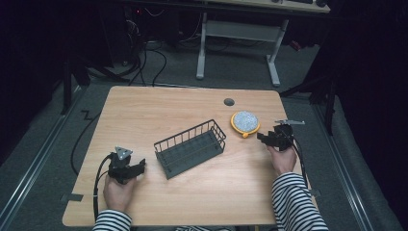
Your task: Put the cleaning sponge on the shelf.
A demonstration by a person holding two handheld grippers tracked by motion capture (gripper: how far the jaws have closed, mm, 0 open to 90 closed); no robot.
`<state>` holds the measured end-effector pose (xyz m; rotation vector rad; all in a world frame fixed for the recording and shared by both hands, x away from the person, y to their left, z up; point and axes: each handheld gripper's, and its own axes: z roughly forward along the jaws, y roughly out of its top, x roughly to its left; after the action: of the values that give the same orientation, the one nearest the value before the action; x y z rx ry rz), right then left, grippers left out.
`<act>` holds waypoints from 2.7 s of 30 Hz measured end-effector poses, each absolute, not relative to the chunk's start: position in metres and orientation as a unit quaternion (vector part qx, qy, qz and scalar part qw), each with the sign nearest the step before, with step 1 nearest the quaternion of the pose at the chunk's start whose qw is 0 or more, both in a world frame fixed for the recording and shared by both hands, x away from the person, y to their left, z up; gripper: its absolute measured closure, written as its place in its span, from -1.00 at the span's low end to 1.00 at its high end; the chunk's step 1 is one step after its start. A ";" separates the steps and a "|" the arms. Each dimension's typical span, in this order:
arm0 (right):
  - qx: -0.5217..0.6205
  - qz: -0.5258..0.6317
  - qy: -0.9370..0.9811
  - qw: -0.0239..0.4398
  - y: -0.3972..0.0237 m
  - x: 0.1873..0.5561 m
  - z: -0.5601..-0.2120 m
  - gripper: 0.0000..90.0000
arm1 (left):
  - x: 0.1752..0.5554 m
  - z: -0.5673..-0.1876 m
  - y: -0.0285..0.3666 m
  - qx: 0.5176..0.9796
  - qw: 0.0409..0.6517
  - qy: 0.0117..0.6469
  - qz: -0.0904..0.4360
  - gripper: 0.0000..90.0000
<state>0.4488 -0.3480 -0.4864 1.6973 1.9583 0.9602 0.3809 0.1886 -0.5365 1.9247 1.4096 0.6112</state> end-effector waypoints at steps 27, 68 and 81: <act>0.638 0.312 0.686 0.156 -0.328 0.520 -0.489 -0.18 | 0.381 -0.537 0.189 0.736 0.332 0.541 0.235 -0.31; 0.609 0.320 0.716 0.116 -0.323 0.515 -0.489 0.76 | 0.381 -0.537 0.188 0.734 0.331 0.544 0.236 -0.32; 0.573 0.348 0.732 0.120 -0.327 0.497 -0.458 0.76 | 0.380 -0.536 0.188 0.735 0.329 0.543 0.236 -0.32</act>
<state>0.4969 -0.3273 -0.4583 1.6744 2.1399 1.0177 0.3801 0.1880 -0.5365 1.9237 1.4210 0.6180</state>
